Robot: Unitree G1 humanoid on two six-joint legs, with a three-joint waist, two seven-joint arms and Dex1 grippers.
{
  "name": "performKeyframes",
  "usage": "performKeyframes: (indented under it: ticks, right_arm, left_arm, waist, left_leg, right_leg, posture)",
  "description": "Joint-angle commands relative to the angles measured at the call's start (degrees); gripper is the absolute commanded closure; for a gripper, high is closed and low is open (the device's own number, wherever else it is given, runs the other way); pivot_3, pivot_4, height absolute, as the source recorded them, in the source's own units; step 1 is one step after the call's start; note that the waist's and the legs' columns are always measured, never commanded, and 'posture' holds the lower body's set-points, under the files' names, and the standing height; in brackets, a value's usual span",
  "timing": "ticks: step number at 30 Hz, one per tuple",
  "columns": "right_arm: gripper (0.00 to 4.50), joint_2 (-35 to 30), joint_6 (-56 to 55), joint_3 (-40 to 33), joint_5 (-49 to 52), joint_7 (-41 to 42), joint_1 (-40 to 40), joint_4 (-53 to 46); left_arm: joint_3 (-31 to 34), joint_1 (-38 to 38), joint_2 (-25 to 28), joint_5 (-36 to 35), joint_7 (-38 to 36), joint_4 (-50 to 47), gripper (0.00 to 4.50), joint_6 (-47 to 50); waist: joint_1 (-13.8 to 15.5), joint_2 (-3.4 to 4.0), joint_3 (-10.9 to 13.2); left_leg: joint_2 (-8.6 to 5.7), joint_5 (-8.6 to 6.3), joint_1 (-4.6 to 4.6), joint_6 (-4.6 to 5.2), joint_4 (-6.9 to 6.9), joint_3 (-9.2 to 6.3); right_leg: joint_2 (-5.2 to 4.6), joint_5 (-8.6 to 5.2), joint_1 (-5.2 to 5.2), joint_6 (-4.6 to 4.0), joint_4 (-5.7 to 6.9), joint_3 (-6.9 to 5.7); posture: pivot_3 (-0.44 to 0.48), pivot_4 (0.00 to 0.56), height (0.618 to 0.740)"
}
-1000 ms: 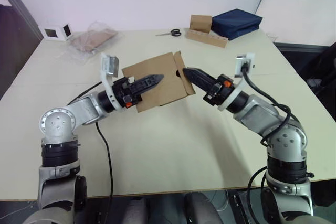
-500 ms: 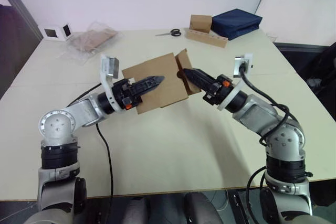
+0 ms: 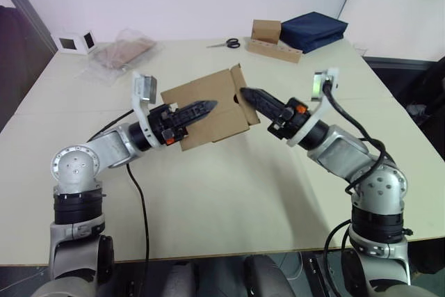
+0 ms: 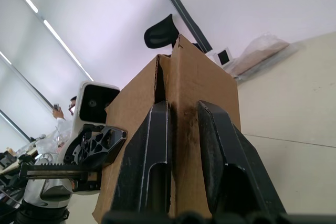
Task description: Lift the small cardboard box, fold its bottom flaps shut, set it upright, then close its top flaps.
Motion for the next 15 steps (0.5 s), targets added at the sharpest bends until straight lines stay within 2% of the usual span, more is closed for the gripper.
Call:
performKeyframes:
  ticks: [1,15]
  right_arm:
    - [3.69,-0.9,-0.3,-1.2,1.9,0.0,-0.4,-1.9]
    - [3.69,0.5,-1.1,2.0,0.7,-0.5,-0.3,-3.4]
  left_arm:
    - [0.4,-0.6,0.6,-0.2,-0.7,-0.7,4.50,-0.6]
    - [0.5,-0.8,-0.2,-1.1,-0.1,-1.1,4.50,-0.9]
  waist:
    - [0.0,0.00,0.0]
    - [0.0,0.00,0.0]
  left_leg:
    - [0.00,0.00,0.00,0.00,0.00,0.00]
    - [0.00,0.00,0.00,0.00,-0.02,0.00]
  right_leg:
    - [0.00,0.00,0.00,0.00,0.00,0.00]
    - [0.00,0.00,0.00,0.00,-0.01,0.00]
  posture:
    - [0.000,0.150,0.740]
    - [0.000,0.150,0.740]
